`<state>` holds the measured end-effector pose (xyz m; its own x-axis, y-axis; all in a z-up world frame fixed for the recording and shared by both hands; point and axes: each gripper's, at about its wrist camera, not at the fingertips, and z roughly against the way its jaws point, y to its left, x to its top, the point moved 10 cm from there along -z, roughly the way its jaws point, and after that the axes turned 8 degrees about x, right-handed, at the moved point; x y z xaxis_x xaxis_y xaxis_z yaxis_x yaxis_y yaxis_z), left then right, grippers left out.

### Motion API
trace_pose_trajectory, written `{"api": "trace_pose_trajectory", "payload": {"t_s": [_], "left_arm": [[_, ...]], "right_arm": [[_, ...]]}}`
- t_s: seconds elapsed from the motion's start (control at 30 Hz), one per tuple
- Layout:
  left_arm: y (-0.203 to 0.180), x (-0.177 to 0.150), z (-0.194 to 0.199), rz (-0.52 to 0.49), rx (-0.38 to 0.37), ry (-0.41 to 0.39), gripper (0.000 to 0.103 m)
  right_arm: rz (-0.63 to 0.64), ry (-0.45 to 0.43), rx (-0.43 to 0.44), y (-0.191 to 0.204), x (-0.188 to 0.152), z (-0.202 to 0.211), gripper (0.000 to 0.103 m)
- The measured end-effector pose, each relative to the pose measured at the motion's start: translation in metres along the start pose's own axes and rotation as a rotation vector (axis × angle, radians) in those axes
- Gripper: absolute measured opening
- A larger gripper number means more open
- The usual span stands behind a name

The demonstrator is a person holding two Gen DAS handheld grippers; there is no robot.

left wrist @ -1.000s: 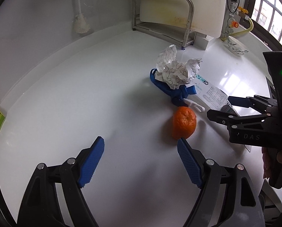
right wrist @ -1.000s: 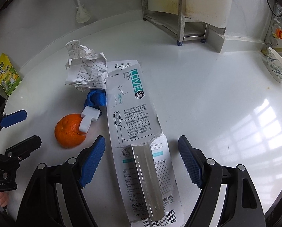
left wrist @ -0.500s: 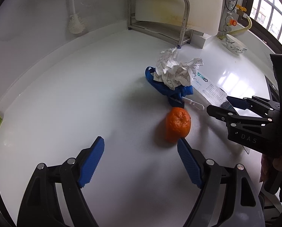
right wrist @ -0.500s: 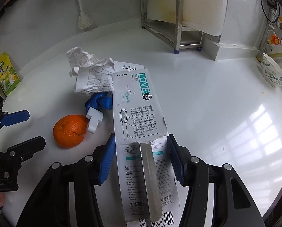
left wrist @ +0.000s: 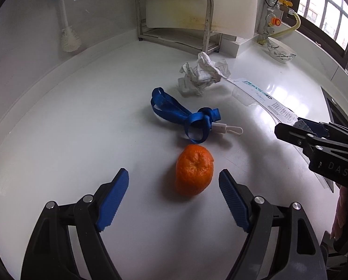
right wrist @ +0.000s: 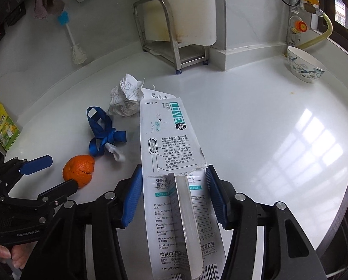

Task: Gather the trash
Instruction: 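Grasp the toothbrush package card with the right tool while the left tool grasps the orange, then carry the orange and toothbrush card over the grey bin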

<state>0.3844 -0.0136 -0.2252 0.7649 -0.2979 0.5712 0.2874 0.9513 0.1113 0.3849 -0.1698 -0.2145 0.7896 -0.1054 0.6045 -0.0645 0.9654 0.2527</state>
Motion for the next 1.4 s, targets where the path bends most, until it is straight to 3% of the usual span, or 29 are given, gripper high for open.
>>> {"api": "trace_pose_trajectory", "payload": {"t_s": [0.17, 0.3, 0.5, 1.4], "left_arm": [[-0.009, 0.007, -0.012, -0.014, -0.006, -0.005, 0.076], [-0.013, 0.007, -0.018, -0.009, -0.021, 0.017, 0.054], [-0.014, 0.007, -0.016, -0.015, -0.033, 0.019, 0.031], [-0.023, -0.034, 0.074, -0.043, -0.054, -0.01, 0.029]], "right_arm": [[-0.011, -0.005, -0.015, -0.003, -0.005, 0.006, 0.052], [-0.028, -0.014, -0.025, -0.005, -0.007, 0.012, 0.052], [-0.054, -0.023, -0.034, -0.008, -0.012, 0.022, 0.052], [-0.108, -0.054, -0.062, 0.03, -0.079, 0.102, 0.052]]}}
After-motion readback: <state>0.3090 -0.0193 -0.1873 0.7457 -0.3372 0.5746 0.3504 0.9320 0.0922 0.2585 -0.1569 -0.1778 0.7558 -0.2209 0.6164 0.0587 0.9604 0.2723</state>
